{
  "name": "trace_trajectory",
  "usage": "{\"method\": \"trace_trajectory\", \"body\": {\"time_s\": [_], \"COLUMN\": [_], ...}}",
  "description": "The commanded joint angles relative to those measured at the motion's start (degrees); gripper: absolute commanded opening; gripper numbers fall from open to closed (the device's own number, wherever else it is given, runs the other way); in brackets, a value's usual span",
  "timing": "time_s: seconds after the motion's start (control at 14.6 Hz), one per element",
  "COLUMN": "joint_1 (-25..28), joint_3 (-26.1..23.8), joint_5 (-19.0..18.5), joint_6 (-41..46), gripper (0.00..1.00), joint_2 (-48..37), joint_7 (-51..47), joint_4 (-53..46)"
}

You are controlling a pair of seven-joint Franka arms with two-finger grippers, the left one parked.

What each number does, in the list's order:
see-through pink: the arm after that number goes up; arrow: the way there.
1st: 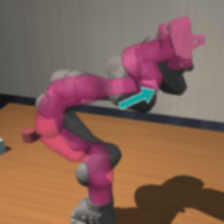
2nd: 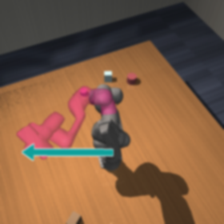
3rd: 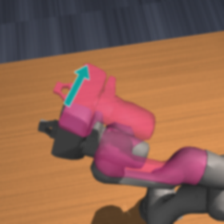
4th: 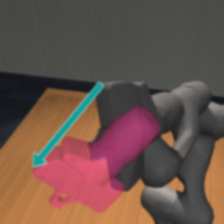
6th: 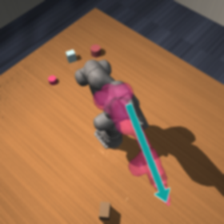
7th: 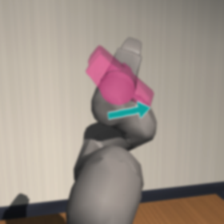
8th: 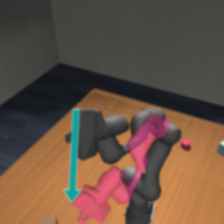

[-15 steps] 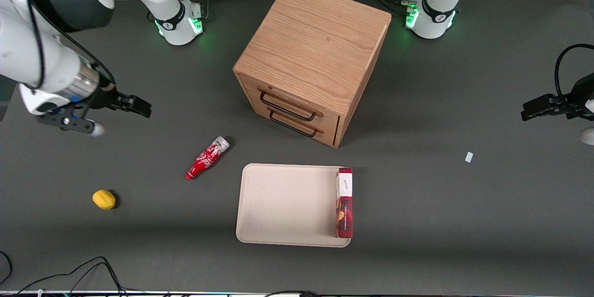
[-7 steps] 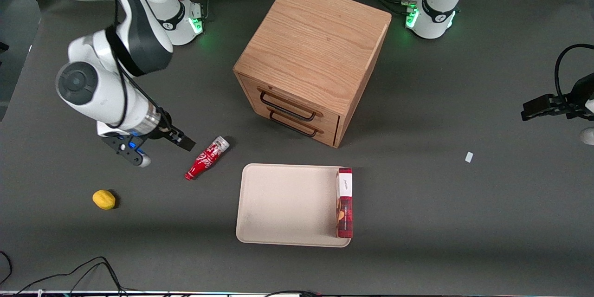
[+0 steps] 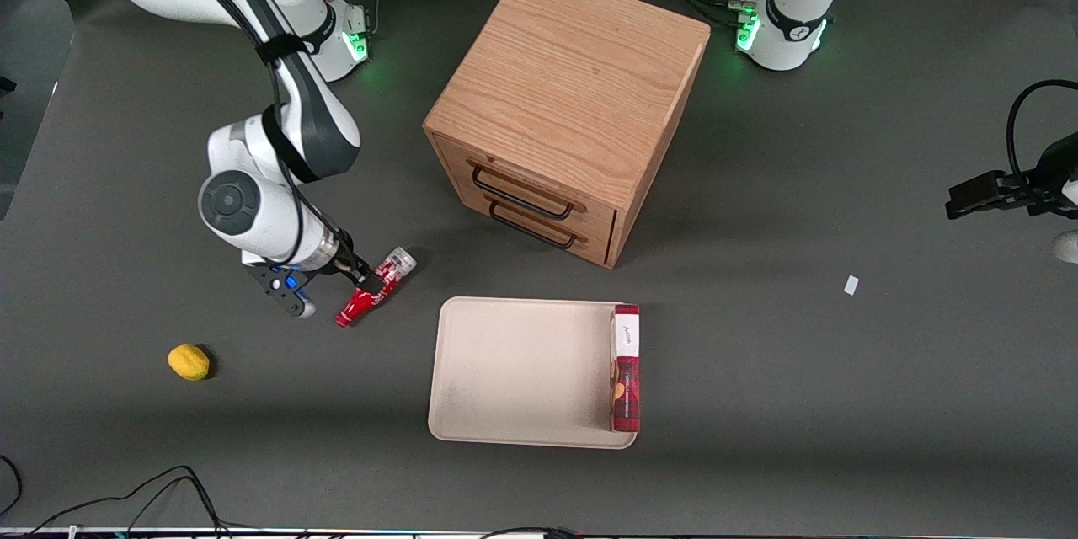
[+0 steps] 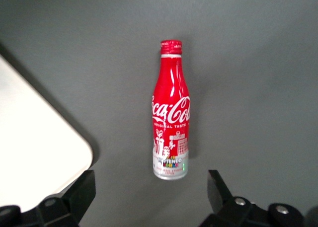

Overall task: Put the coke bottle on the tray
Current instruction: 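Close the right gripper on the bottle's body and lift it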

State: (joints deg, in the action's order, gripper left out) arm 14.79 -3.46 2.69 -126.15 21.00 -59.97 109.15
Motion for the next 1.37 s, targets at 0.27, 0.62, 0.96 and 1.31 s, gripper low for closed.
{"method": "trace_trajectory", "body": {"time_s": [0.27,0.62,0.96,1.31], "joint_1": [0.3,0.2,0.0,-0.2], "joint_3": [0.3,0.6,0.6,0.6], "joint_5": [0.4,-1.2,-2.4,-2.6], "joint_6": [-8.7,-10.3,-11.4,-11.9], "gripper": [1.00,1.00,1.00,0.59], "joint_2": [7.5,10.0,11.2,11.3], "joint_7": [-1.6,-1.6,-1.6,-1.5], "joint_4": [1.9,1.9,1.9,1.9]}}
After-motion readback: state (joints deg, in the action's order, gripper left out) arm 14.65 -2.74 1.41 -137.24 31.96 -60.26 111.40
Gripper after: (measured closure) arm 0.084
